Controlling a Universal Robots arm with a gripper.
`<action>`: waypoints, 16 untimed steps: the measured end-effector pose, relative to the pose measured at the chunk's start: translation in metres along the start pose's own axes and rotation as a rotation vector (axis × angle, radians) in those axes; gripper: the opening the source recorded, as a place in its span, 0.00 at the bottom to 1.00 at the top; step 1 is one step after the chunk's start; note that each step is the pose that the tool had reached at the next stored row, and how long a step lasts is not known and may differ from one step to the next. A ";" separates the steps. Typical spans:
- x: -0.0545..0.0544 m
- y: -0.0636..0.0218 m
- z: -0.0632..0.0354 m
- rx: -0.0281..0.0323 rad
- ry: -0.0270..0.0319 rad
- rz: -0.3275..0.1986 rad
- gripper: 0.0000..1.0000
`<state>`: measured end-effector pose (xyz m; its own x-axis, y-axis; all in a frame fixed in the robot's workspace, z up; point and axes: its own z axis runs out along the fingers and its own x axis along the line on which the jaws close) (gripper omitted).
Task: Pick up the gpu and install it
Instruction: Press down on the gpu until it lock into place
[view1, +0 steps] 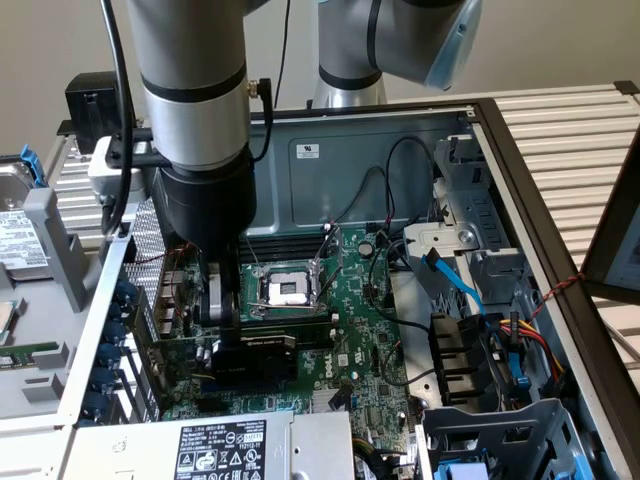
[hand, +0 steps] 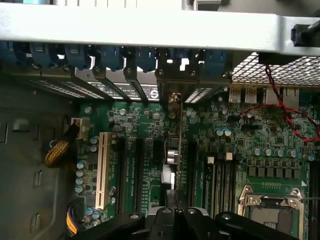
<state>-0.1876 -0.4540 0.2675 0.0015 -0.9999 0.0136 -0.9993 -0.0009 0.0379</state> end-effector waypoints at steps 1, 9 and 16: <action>0.000 -0.0001 0.0007 -0.0013 0.0005 0.000 0.11; 0.000 0.0011 -0.0193 -0.0076 -0.0003 0.000 0.11; 0.001 0.0035 -0.0395 -0.0088 -0.0004 0.000 0.11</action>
<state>-0.1896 -0.4540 0.3071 0.0018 -0.9999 0.0132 -0.9989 -0.0012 0.0467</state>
